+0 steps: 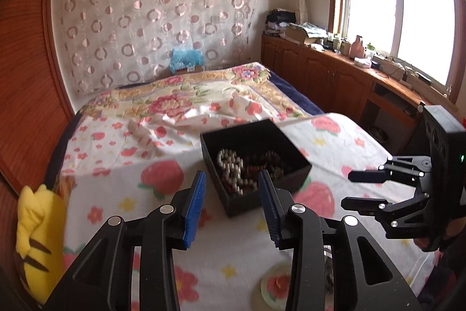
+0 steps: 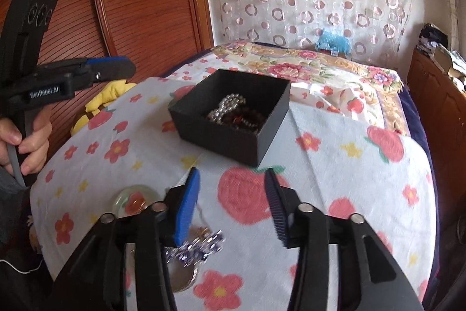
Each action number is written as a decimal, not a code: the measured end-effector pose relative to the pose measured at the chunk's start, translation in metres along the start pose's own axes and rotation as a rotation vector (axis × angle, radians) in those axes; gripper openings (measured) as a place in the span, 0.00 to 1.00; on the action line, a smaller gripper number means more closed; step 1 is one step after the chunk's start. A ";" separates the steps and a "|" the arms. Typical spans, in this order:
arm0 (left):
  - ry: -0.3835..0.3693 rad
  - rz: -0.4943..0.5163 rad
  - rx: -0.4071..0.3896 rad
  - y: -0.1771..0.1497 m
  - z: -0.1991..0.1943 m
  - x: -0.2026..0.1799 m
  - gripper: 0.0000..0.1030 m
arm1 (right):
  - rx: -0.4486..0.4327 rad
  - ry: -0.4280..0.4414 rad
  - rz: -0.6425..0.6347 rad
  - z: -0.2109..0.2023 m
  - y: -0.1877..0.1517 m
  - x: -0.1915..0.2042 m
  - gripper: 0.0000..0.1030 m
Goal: Organize jewelry
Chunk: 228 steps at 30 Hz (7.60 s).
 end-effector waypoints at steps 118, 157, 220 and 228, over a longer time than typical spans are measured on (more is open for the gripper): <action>-0.050 -0.024 0.111 -0.075 0.001 -0.005 0.65 | 0.021 -0.015 0.029 -0.006 0.018 0.009 0.61; 0.012 -0.055 0.052 0.022 0.050 0.023 0.65 | 0.061 -0.048 0.069 0.074 0.084 -0.049 0.65; -0.050 0.043 0.200 -0.094 0.017 -0.036 0.72 | 0.163 0.060 0.004 0.013 -0.069 0.046 0.25; -0.052 -0.007 0.236 -0.123 0.004 -0.037 0.72 | 0.177 0.042 0.016 0.009 -0.077 0.044 0.25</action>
Point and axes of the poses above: each gripper's, at about its wrist camera, not at the fingertips, and z roughly the way its jaws point, x to its left, y to its top, the point moved 9 cm from there along z, roughly the way its jaws point, and after that the axes turned 7 degrees about -z, right-handed, at the moved point
